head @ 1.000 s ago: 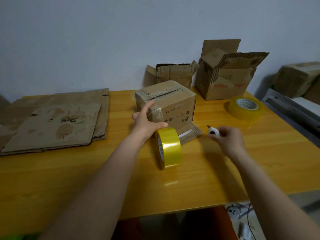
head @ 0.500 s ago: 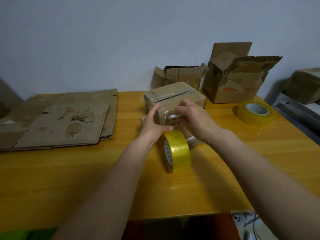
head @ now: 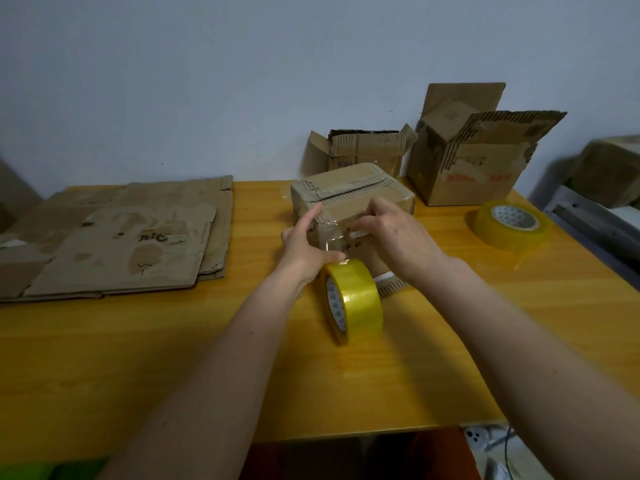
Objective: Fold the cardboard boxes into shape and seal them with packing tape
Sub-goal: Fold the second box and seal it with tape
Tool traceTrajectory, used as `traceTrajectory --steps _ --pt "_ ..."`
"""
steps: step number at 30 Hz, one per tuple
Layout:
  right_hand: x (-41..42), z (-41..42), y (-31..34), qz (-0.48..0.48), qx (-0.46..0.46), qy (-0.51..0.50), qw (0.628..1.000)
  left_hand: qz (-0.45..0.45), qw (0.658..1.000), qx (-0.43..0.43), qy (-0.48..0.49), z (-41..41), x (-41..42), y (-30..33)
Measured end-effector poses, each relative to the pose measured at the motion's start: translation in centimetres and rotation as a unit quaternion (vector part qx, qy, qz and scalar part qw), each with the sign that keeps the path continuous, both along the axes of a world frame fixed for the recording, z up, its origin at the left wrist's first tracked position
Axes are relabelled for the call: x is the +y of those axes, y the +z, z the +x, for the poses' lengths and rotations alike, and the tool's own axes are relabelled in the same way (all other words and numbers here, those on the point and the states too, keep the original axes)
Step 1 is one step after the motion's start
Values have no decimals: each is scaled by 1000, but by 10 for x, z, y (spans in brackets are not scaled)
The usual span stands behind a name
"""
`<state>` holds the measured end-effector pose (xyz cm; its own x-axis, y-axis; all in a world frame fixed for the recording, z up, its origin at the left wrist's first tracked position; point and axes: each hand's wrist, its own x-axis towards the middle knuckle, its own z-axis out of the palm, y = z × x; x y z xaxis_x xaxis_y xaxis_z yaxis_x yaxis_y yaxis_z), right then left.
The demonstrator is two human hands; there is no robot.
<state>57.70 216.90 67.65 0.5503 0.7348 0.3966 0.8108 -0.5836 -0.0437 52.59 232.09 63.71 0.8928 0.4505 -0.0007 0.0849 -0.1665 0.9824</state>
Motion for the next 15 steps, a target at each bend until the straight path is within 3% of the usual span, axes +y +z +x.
traceTrajectory --steps 2,5,9,12,15 --pt "-11 7 -2 21 46 -25 998 0 1000 6 -9 0 1 0" --pt "-30 16 -8 58 192 -71 977 -3 1000 12 -25 0 1 -1" --pt "-57 17 -26 -11 368 -109 923 -1 1000 11 -21 1 0 -1" --pt "-67 12 -43 -76 404 -134 901 -9 1000 3 -19 1 0 -4" --pt "-66 11 -42 -128 338 -181 915 -33 999 4 -8 -1 -2 -6"
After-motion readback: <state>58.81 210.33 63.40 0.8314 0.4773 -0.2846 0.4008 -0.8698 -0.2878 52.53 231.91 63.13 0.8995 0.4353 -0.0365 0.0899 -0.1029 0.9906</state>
